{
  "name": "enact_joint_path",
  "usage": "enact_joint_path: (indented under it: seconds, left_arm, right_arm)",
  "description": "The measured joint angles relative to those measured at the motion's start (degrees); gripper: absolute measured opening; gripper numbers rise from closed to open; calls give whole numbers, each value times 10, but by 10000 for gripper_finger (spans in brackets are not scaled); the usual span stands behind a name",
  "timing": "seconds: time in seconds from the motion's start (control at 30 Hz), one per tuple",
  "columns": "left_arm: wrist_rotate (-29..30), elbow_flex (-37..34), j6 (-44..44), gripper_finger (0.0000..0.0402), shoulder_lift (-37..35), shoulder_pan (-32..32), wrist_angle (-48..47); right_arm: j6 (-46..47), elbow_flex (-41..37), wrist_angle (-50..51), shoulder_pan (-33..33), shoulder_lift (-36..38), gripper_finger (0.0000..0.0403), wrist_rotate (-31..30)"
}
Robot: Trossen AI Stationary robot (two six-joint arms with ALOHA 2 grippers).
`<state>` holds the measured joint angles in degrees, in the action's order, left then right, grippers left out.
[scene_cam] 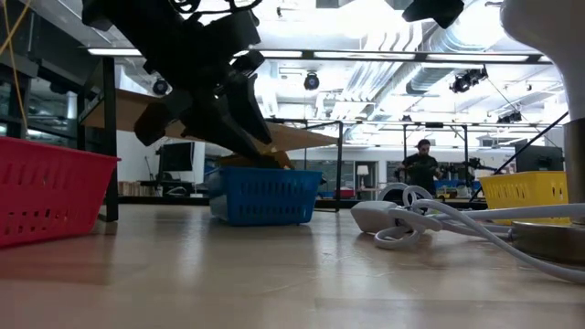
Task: Pick & Place Office Desk Supplies
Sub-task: Put the yellow pack of crayon into the blue bin, then put the green spring keychain into the yellow bin
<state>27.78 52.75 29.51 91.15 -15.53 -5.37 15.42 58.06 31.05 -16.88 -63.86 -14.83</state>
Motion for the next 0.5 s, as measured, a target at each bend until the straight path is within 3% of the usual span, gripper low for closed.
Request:
enact_joint_path:
  seconds: [0.5]
  left_arm:
    - [10, 0, -12, 150, 0, -26, 11]
  right_arm:
    - [-2, 0, 0, 0, 0, 159, 4]
